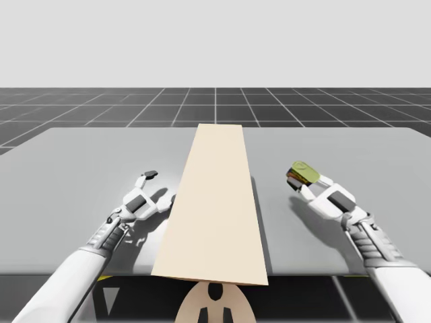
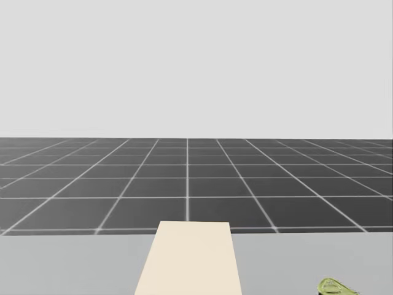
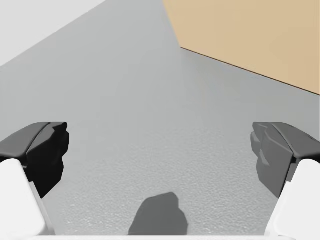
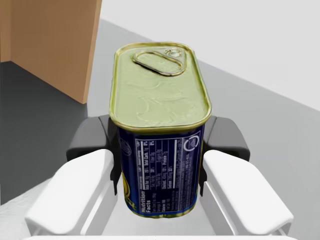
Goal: Retrieve the object from inside the box.
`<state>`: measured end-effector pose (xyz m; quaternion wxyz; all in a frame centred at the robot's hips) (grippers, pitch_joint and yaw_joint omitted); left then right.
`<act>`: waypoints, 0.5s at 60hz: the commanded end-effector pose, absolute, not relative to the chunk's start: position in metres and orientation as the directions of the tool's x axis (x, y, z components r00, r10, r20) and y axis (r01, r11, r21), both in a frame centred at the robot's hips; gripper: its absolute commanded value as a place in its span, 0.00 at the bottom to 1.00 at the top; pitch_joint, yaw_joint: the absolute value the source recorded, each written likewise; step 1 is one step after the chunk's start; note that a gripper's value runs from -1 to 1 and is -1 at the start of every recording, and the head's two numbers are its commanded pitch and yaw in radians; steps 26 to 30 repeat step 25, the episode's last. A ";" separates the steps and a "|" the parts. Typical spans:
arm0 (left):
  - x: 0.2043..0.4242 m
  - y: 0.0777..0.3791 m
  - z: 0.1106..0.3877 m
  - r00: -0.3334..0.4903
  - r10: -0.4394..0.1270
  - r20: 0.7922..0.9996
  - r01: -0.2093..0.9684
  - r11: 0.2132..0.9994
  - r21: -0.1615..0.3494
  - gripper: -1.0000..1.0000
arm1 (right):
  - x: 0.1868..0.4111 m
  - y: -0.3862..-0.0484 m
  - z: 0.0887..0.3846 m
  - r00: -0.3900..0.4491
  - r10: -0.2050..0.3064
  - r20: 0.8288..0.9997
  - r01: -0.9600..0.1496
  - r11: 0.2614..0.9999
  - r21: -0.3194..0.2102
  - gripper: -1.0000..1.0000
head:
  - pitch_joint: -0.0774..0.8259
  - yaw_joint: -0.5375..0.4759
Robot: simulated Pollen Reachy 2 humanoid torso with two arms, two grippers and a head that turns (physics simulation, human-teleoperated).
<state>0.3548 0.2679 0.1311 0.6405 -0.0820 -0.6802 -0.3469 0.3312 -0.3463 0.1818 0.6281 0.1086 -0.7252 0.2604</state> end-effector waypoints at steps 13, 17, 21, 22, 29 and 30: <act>0.356 0.269 0.131 -0.167 -0.333 0.928 0.552 0.749 0.368 0.00 | 0.359 -0.351 0.291 -0.380 0.150 0.913 -0.400 0.863 -0.309 1.00 | 0.09 0.50; 0.356 0.270 0.132 -0.168 -0.333 0.928 0.551 0.749 0.368 0.00 | 0.360 -0.353 0.309 -0.402 0.160 0.902 -0.381 0.866 -0.323 1.00 | 0.09 0.50; 0.356 0.270 0.132 -0.168 -0.332 0.928 0.549 0.750 0.368 0.00 | 0.359 -0.358 0.324 -0.419 0.175 0.891 -0.361 0.868 -0.340 1.00 | 0.09 0.50; 0.356 0.270 0.132 -0.168 -0.332 0.928 0.549 0.750 0.368 0.00 | 0.359 -0.358 0.326 -0.422 0.178 0.889 -0.357 0.869 -0.343 1.00 | 0.09 0.50; 0.356 0.271 0.132 -0.167 -0.333 0.928 0.548 0.751 0.368 0.00 | 0.356 -0.363 0.337 -0.430 0.189 0.883 -0.338 0.873 -0.351 1.00 | 0.09 0.50; 0.356 0.271 0.132 -0.167 -0.333 0.928 0.548 0.751 0.368 0.00 | 0.356 -0.363 0.337 -0.430 0.189 0.883 -0.338 0.873 -0.351 1.00 | 0.09 0.50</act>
